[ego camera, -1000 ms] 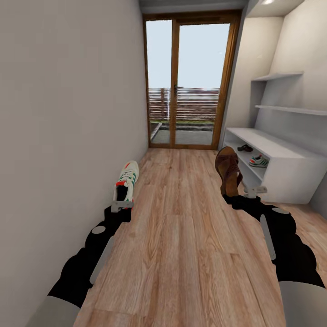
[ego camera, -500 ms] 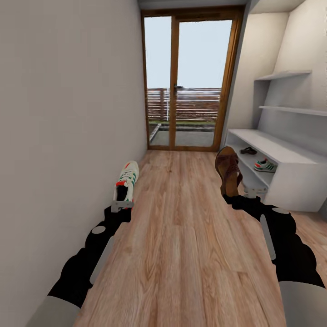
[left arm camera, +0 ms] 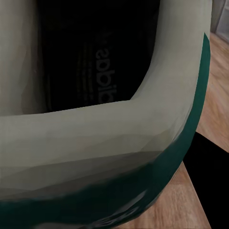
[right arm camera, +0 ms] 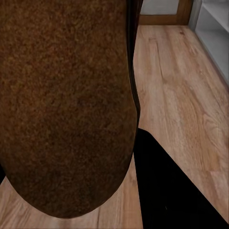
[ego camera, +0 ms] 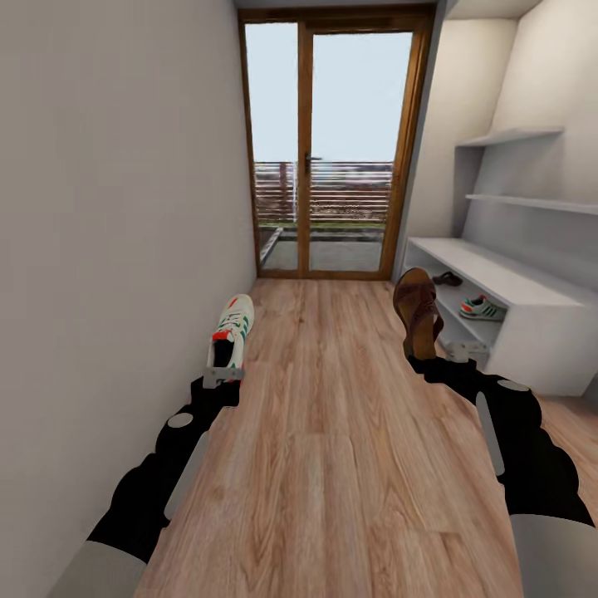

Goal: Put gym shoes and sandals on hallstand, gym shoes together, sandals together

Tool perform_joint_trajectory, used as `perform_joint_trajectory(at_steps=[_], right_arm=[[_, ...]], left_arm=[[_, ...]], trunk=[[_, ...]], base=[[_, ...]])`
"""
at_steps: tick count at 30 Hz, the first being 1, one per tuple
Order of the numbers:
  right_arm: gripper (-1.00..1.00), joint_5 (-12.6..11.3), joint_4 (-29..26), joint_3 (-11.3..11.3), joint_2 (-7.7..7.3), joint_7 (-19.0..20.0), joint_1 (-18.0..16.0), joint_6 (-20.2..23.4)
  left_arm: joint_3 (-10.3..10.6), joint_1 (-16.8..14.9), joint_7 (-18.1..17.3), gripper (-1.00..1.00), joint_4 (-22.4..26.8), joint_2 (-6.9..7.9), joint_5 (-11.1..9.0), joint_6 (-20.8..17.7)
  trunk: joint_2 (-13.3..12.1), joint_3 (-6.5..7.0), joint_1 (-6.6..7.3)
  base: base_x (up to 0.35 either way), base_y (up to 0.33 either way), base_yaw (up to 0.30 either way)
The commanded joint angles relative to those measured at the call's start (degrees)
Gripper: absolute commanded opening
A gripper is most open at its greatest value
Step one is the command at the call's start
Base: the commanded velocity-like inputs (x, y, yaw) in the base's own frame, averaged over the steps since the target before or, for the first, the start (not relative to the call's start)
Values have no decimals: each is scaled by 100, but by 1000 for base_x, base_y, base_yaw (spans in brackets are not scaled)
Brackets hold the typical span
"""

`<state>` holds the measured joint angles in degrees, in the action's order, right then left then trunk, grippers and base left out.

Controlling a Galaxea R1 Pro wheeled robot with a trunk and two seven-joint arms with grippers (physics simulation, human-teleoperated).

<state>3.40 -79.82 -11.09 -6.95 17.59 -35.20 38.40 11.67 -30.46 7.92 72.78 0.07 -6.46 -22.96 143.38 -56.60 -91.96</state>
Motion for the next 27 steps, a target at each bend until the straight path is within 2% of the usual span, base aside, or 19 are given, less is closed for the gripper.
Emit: perform_joint_trajectory(at_steps=[1, 13, 20, 27], right_arm=[[-100, 11, -7, -7, 1, 25, -4, 32], [-100, 11, -7, -7, 1, 25, -4, 33], [-100, 11, -7, -7, 1, 25, -4, 33], [-100, 11, -9, -7, 1, 25, -4, 35]], left_arm=[[11, -4, 43, -100, 8, 2, -57, -25], [11, -4, 43, -100, 8, 2, -57, -25], [11, -4, 43, -100, 8, 2, -57, -25], [11, -4, 43, -100, 8, 2, -57, -25]], trunk=[[3, -6, -2], [3, -6, -2], [3, -6, -2], [3, -6, -2]], base=[[347, 0, -1], [347, 0, -3], [347, 0, -172], [347, 0, -20]])
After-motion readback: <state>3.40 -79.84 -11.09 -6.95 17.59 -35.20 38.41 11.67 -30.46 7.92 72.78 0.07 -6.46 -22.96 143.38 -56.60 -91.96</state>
